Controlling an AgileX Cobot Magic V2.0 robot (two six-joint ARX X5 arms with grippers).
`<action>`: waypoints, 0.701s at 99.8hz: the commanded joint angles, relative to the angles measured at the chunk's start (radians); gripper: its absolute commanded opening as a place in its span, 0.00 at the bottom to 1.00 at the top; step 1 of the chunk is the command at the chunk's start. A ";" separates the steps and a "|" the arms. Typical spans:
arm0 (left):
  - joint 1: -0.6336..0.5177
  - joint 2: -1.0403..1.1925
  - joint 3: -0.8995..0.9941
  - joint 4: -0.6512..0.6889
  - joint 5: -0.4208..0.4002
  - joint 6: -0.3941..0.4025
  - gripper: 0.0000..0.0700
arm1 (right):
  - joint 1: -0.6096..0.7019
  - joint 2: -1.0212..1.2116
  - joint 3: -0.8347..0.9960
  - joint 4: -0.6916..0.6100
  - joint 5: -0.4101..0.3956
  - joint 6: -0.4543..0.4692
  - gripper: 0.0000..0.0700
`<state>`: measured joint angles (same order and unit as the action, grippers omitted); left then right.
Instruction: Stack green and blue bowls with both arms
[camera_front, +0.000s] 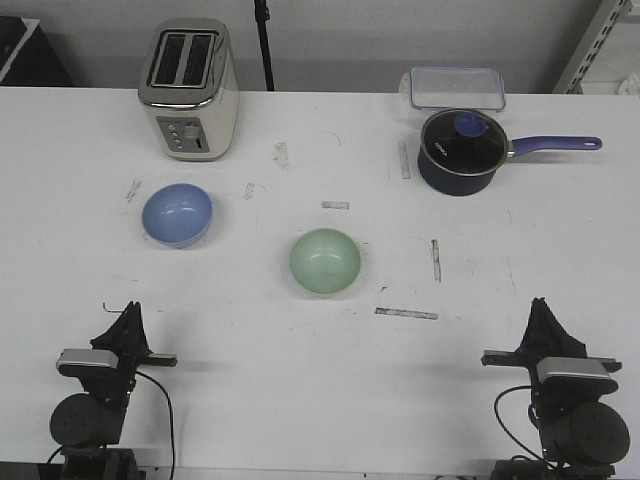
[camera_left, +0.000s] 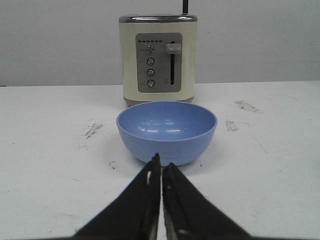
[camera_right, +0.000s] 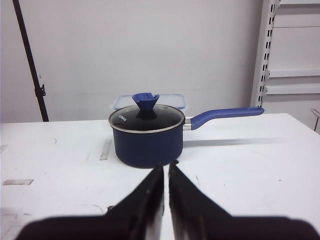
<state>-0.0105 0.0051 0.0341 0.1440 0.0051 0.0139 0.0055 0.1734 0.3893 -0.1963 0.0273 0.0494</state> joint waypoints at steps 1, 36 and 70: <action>0.001 -0.002 -0.022 0.014 0.002 0.012 0.00 | 0.000 -0.004 0.001 0.017 0.000 0.002 0.01; 0.001 -0.002 -0.022 0.014 0.002 0.012 0.00 | 0.000 -0.004 0.002 0.039 0.000 0.002 0.01; 0.001 -0.002 -0.022 0.016 0.002 0.012 0.00 | 0.000 -0.004 0.002 0.039 0.000 0.002 0.01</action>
<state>-0.0105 0.0051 0.0341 0.1440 0.0051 0.0143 0.0055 0.1707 0.3893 -0.1688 0.0269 0.0494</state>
